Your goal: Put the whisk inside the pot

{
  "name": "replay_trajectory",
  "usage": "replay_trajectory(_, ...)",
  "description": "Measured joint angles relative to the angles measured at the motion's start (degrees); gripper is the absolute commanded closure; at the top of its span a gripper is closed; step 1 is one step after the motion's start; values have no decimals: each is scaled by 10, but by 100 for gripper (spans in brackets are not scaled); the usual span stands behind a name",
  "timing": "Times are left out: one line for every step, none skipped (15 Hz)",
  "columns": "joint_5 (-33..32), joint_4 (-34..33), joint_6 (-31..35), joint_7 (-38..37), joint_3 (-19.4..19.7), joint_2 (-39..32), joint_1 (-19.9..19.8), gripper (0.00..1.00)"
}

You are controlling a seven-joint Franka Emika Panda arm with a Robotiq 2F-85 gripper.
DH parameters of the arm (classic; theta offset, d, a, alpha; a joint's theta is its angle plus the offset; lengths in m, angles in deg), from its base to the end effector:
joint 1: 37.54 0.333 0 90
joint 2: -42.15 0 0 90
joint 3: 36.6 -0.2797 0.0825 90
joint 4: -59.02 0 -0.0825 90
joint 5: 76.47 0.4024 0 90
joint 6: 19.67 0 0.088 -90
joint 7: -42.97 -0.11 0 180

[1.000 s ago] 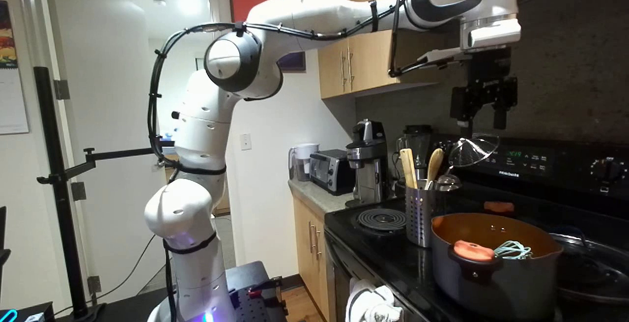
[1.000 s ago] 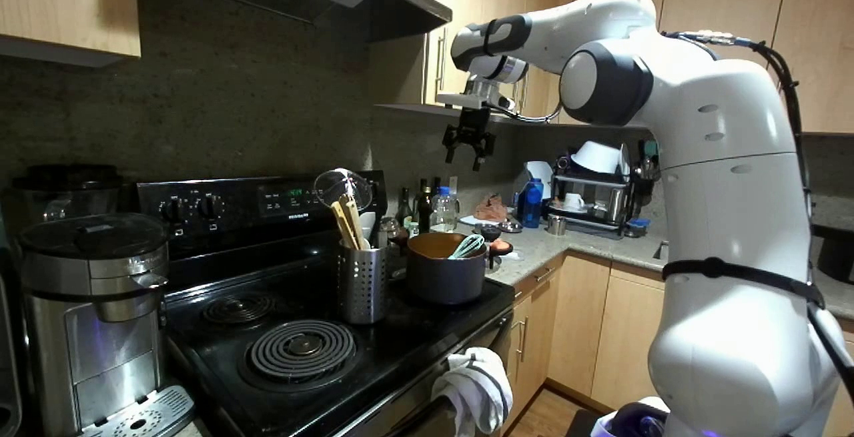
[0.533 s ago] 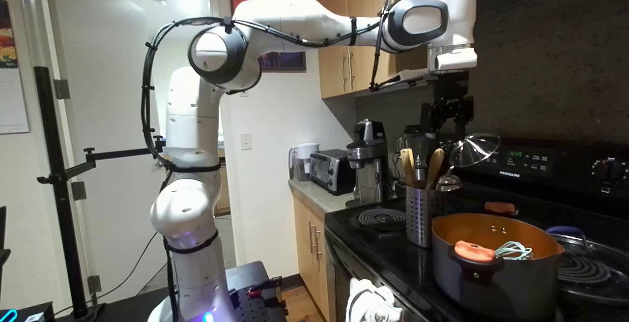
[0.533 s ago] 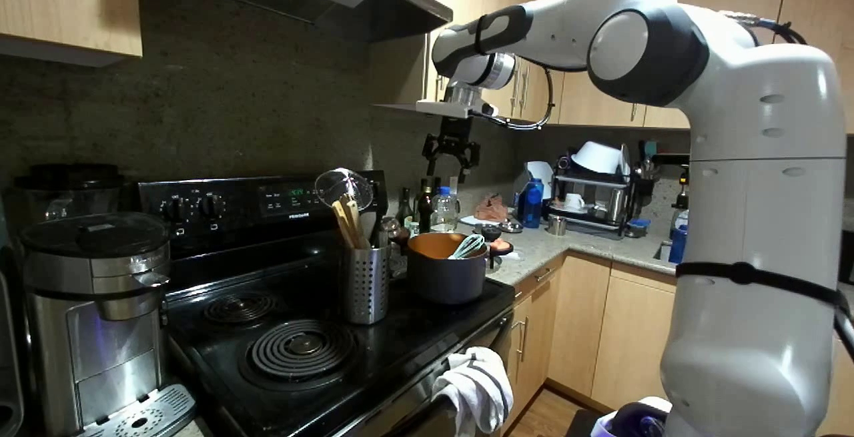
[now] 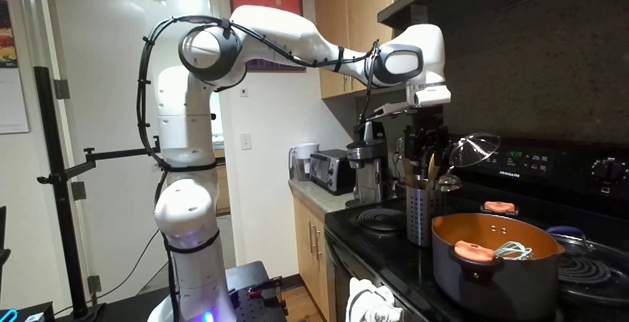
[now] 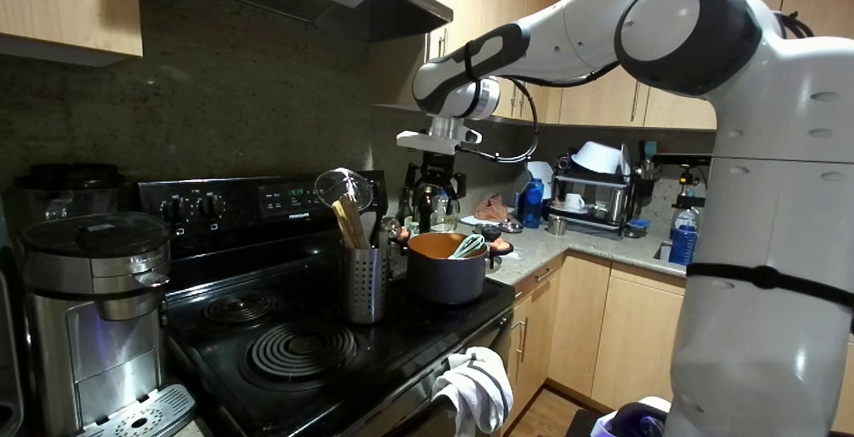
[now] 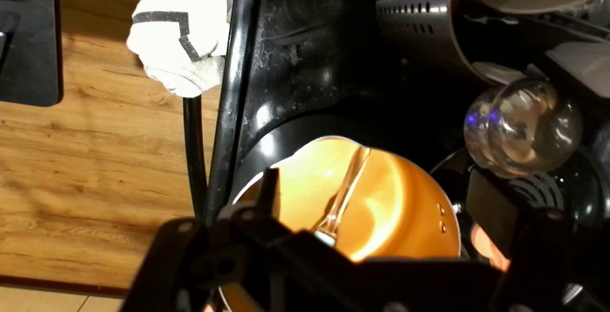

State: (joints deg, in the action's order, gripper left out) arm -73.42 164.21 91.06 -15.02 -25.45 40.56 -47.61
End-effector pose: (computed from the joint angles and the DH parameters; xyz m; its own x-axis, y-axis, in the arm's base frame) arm 0.5560 -0.2109 0.4698 0.1707 -0.9853 -0.0021 -0.9820 -0.1700 -0.0827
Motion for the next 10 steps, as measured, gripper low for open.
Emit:
replay_trajectory(-14,20,9,0,-5,8,5,0)
replay_trajectory(-30,38,14,0,-10,16,9,0)
replay_trajectory(-45,54,14,0,-16,26,12,0)
replay_trajectory(-61,71,14,0,-21,37,15,0)
replay_trajectory(-76,88,14,2,-26,49,17,0)
replay_trajectory(-87,105,13,5,-31,61,18,0)
replay_trajectory(-93,120,13,7,-35,73,19,0)
replay_trajectory(-94,127,13,7,-36,79,19,0)
replay_trajectory(-94,127,13,7,-36,79,18,0)
replay_trajectory(-94,126,13,7,-36,77,18,0)
